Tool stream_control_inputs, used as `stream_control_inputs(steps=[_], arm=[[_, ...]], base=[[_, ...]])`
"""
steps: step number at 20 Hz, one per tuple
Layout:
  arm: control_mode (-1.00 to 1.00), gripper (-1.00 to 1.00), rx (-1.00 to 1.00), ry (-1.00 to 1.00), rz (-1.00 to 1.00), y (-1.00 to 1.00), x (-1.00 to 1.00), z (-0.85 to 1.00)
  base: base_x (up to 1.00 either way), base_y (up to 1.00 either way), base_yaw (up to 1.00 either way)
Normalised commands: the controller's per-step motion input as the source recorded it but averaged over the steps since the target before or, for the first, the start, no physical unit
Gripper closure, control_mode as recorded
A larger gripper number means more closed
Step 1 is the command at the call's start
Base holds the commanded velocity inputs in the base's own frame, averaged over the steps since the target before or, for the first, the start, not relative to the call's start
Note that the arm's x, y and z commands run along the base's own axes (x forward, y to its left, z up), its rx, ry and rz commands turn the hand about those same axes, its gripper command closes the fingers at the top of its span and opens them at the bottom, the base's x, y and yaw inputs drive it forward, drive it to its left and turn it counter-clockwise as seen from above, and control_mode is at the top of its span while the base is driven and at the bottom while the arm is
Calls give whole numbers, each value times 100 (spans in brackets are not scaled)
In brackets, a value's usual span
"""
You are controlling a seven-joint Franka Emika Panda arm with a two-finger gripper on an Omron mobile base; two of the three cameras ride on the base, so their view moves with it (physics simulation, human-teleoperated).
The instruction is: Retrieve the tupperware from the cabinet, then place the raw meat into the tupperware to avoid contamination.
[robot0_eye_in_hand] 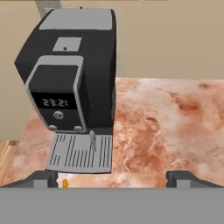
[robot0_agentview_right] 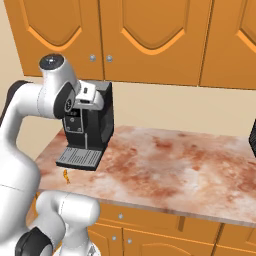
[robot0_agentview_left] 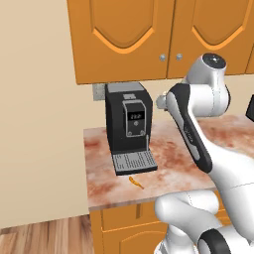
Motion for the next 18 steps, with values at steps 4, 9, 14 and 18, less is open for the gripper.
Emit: stream_control_inputs(steps=[4,9,14,18], arm=[[-100,-100,0,-8,-2,2,-2,55],[-100,-100,0,-11,-1,5,-1,65],[-100,-100,-1,-11,-2,13,0,56],[-100,-100,-1,-13,-1,4,1,49]], base=[[0,0,0],[0,0,0],[0,0,0],[0,0,0]])
